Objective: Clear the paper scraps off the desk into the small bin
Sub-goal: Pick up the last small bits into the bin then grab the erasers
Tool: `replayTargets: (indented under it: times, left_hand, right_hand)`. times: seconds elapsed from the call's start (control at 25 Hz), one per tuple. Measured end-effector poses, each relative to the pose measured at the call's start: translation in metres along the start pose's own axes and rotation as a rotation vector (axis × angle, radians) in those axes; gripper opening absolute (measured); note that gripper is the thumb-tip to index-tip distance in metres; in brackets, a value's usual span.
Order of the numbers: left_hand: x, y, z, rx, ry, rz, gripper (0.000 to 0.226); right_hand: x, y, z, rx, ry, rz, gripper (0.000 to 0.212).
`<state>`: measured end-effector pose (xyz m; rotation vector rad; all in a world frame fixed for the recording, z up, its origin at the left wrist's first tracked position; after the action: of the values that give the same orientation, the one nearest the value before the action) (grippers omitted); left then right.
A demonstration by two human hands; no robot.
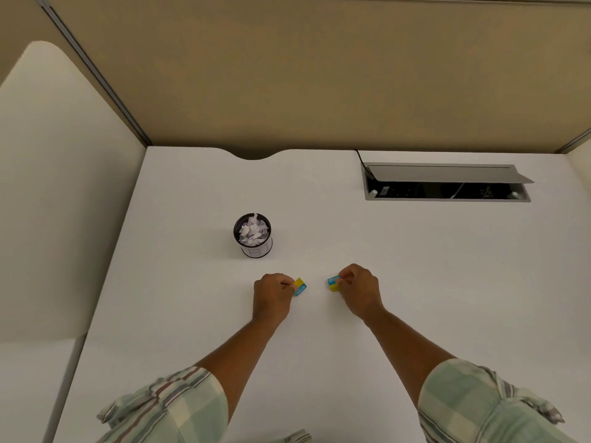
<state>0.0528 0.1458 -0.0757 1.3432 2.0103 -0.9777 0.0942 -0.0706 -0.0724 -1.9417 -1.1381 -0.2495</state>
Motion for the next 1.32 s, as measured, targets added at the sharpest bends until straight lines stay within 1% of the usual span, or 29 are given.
replayTargets:
  times: [0.12, 0.24, 0.32, 0.4, 0.48, 0.64, 0.8, 0.88, 1.0, 1.16, 1.32]
  left_hand:
    - [0.002, -0.013, -0.024, -0.099, -0.077, -0.009, 0.005]
    - [0.005, -0.018, -0.061, -0.291, -0.179, -0.026, 0.008]
    - [0.006, -0.015, -0.087, -0.406, -0.256, -0.028, 0.011]
    - [0.003, -0.006, -0.108, -0.469, -0.287, -0.009, 0.010]
    - [-0.004, 0.008, -0.124, -0.494, -0.259, 0.035, 0.009]
    - [-0.015, 0.037, -0.141, -0.487, -0.148, 0.114, 0.009]
    - [-0.021, 0.055, -0.138, -0.394, 0.030, 0.158, 0.011]
    - [-0.022, 0.059, -0.134, -0.368, 0.101, 0.182, 0.010]
    - [-0.018, 0.065, -0.130, -0.325, 0.186, 0.133, 0.015]
    - [-0.014, 0.065, -0.124, -0.287, 0.348, 0.107, 0.019]
    - [-0.019, 0.073, -0.124, -0.245, 0.499, 0.091, 0.022]
  right_hand:
    - [0.017, -0.013, 0.012, 0.034, 0.104, -0.040, 0.015]
    - [0.050, -0.024, 0.025, 0.041, 0.171, -0.105, 0.018]
    - [0.079, -0.032, 0.031, 0.030, 0.210, -0.188, 0.015]
    - [0.108, -0.036, 0.036, -0.005, 0.214, -0.287, 0.011]
    - [0.135, -0.038, 0.040, -0.035, 0.190, -0.361, 0.009]
    - [0.172, -0.036, 0.048, -0.065, 0.070, -0.413, 0.004]
    - [0.191, -0.030, 0.058, -0.108, -0.095, -0.429, 0.008]
    - [0.197, -0.026, 0.064, -0.130, -0.254, -0.441, 0.014]
    - [0.199, -0.021, 0.071, -0.216, -0.474, -0.498, 0.022]
    - [0.196, -0.015, 0.079, -0.226, -0.579, -0.504, 0.025]
    - [0.195, -0.012, 0.082, -0.222, -0.561, -0.471, 0.025]
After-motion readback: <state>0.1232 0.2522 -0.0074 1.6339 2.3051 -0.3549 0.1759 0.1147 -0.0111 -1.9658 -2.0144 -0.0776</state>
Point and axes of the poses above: each hand's wrist, its own y-axis towards the middle knuckle, its own z-axis out of the palm, x = y × z, the point moved 3 cm from there along y, towards the middle knuckle, and after that the axes turned 10 degrees about z, right-handed, at the moved point
